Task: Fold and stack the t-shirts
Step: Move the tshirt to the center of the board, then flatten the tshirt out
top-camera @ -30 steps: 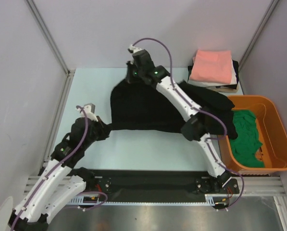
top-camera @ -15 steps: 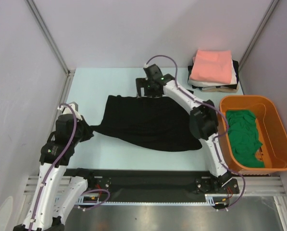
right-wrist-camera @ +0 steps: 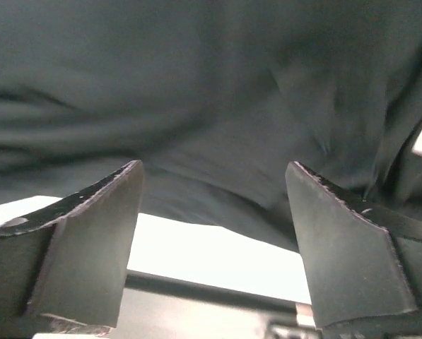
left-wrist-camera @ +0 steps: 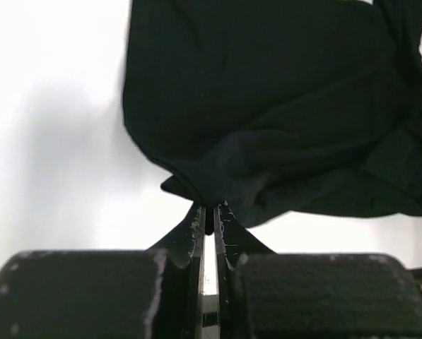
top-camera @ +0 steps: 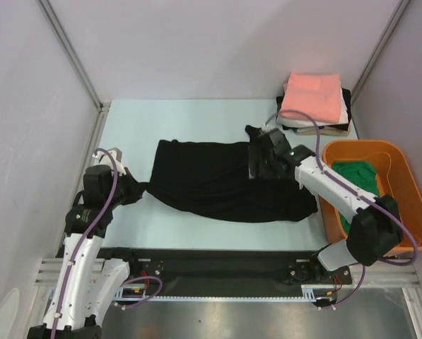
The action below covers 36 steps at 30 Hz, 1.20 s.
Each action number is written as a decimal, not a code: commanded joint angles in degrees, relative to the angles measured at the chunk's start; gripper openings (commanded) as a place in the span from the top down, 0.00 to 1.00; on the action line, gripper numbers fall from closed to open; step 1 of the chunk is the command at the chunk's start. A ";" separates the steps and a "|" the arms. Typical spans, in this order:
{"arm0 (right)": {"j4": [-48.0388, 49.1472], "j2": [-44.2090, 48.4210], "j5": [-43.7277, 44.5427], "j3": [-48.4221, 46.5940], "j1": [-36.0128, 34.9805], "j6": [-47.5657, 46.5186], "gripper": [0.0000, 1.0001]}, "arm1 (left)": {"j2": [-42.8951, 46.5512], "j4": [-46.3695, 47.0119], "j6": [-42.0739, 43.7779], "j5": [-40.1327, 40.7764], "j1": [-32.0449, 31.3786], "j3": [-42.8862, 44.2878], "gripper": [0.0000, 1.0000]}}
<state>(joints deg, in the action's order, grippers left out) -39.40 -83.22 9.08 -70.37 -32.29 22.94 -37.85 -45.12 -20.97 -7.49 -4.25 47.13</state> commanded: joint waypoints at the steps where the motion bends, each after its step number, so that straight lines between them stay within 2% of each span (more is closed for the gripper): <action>1: 4.50 -0.19 -0.47 9.62 1.79 3.95 0.16 | 2.16 5.40 -0.47 -5.17 0.65 -1.26 0.92; 4: 6.00 -2.37 -0.30 10.34 3.64 2.56 0.20 | 3.39 6.10 -0.47 -5.87 0.56 -1.78 0.91; 11: 4.41 -8.44 8.49 7.17 4.08 -0.26 0.22 | 3.57 5.84 -0.56 -5.17 0.56 -1.70 0.92; 15: 5.82 -9.24 8.94 8.84 4.87 -0.70 0.24 | 3.92 6.19 -0.56 -5.08 0.56 -1.78 0.92; 21: 7.14 -11.08 9.29 8.85 5.75 -1.58 0.31 | 3.13 6.36 -0.47 -5.43 0.56 -1.87 0.92; 25: 7.23 -11.87 10.25 8.67 6.10 -1.84 0.43 | 3.48 6.45 -0.65 -5.26 0.56 -2.05 0.92; 27: 7.40 -12.31 10.43 9.02 6.28 -1.93 0.44 | 3.48 6.37 -0.65 -5.26 0.65 -2.05 0.92; 30: 7.84 -12.49 10.08 9.55 7.07 -2.02 0.53 | 3.48 6.45 -0.74 -5.08 0.56 -2.05 0.92; 33: 8.20 -12.49 9.99 9.90 7.94 -2.28 0.63 | 3.39 6.36 -0.65 -4.99 0.65 -2.05 0.92; 36: 8.28 -12.58 9.03 9.99 9.17 -2.64 0.77 | 3.39 6.36 -0.74 -4.91 0.56 -2.05 0.92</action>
<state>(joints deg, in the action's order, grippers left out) -32.62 -95.83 17.56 -60.73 -24.38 20.69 -34.81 -41.19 -21.10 -12.21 -4.21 45.30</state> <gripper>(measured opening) 0.260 0.087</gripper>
